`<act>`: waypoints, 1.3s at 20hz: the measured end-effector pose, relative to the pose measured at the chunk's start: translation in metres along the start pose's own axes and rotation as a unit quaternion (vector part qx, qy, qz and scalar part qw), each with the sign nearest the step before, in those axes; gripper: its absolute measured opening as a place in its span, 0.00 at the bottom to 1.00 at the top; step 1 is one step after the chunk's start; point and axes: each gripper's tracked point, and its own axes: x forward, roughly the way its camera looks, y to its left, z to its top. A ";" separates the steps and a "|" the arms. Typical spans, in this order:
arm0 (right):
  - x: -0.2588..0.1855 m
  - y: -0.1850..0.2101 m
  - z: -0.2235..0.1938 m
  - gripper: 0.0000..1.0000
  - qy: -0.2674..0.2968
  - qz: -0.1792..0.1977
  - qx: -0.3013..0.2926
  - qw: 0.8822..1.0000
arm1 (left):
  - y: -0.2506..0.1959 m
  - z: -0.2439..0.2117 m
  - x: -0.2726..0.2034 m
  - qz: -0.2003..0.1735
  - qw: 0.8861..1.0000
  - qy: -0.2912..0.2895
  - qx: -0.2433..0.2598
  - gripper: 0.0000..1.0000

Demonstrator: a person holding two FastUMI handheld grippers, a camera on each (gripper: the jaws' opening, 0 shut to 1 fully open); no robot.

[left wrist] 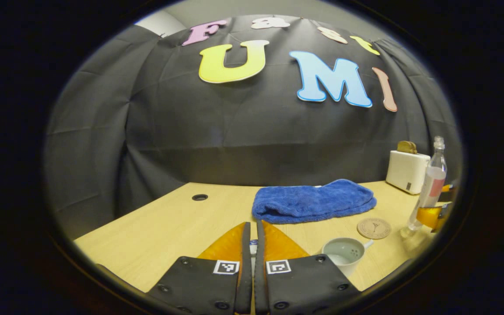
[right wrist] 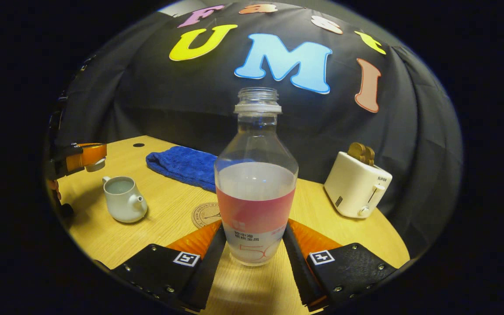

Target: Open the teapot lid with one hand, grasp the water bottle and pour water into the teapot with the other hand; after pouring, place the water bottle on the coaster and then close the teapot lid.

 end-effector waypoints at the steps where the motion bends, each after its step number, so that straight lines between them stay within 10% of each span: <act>1: 0.001 -0.001 0.006 0.76 -0.004 -0.005 -0.020 1.000 | 0.001 -0.001 0.000 0.001 1.000 0.000 0.000 0.09; 10: 0.014 0.021 0.050 0.76 -0.064 -0.016 -0.202 0.977 | 0.017 0.000 0.001 0.018 1.000 -0.001 -0.005 0.09; 26: 0.038 0.059 0.062 0.76 -0.116 -0.023 -0.459 0.880 | 0.028 -0.003 0.003 0.027 1.000 0.005 -0.010 0.09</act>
